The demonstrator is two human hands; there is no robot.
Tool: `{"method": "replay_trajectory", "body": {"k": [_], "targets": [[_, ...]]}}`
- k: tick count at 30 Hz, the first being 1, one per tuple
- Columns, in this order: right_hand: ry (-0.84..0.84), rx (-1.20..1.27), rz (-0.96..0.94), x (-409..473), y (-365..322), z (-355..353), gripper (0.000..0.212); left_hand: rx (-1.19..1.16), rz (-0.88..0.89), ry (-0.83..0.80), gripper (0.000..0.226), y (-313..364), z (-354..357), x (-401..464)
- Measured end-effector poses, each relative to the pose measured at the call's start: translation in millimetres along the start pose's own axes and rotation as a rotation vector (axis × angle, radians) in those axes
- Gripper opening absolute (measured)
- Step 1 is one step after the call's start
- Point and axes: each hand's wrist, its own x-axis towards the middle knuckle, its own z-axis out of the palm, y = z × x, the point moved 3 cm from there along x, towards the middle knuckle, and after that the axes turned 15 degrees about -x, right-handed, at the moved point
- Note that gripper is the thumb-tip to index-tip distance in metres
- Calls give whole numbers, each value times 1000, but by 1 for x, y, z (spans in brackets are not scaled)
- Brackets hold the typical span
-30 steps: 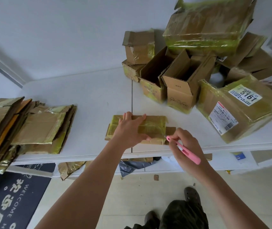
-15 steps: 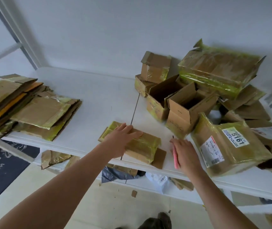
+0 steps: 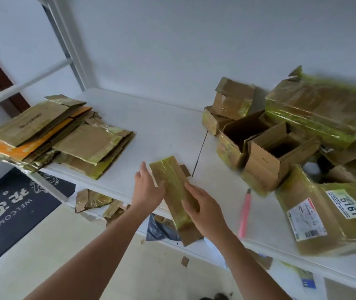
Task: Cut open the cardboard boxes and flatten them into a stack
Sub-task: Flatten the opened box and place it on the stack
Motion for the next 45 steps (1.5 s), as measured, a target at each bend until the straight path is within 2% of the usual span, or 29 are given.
{"method": "replay_trajectory", "body": {"k": [2,4,6,12,15,18,24,31,36,39,42,45], "targets": [[26,23,37,-12,-5,11,51,-184,-217,-80,57,-15,6,-4],[49,40,42,-18,-9,17,55,-247,-319,-150,45,-28,13,-5],[46,43,49,-15,-11,15,60,-283,-360,-137,39,-32,14,-5],[-34,-120,123,5,-23,6,58,-358,-390,-96,51,-37,7,-4],[-51,-190,145,10,-31,4,63,-412,-422,-137,52,-43,1,-4],[-61,-190,132,16,-35,2,58,-457,-436,-169,52,-46,-2,-3],[-101,32,198,16,-22,-3,57,-460,-436,-150,57,-45,1,-2],[-240,382,305,17,-13,-12,42,-475,-479,-137,59,-44,3,1],[-245,625,420,2,4,-23,8,-471,-487,-159,54,-44,0,1],[-281,724,477,-8,16,-18,25,-441,-471,-172,52,-41,2,4],[-280,699,475,-4,18,-22,17,-440,-474,-168,54,-38,3,3],[-267,675,477,-1,16,-28,25,-437,-451,-146,58,-39,5,0]]}}
